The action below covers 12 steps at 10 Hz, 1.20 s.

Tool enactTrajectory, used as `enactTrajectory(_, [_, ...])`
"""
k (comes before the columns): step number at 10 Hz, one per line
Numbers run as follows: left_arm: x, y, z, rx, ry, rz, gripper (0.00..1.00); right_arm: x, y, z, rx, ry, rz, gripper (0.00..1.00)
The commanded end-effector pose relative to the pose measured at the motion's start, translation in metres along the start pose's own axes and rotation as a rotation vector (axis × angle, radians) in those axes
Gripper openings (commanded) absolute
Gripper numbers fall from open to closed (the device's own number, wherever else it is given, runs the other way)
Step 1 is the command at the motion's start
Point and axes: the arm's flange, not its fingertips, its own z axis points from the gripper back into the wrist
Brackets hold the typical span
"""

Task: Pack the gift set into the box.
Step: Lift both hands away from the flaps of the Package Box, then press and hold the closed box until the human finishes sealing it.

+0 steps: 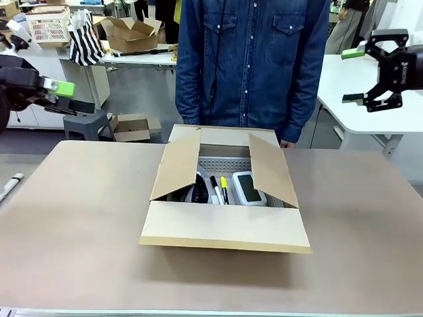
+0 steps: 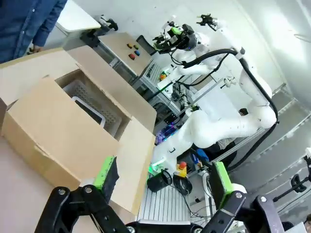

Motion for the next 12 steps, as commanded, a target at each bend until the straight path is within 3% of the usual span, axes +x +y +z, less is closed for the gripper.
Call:
enactTrajectory(1, [-0.0051, -0.0048, -0.0013, 0.004, -0.005, 0.02, 1.0, 0.0008, 0.0066, 0.005, -0.015, 0.004, -0.008, 1.0])
enactTrajectory(12, [-0.0051, -0.0048, -0.0013, 0.004, -0.005, 0.02, 1.0, 0.0008, 0.0066, 0.005, -0.015, 0.004, -0.008, 1.0])
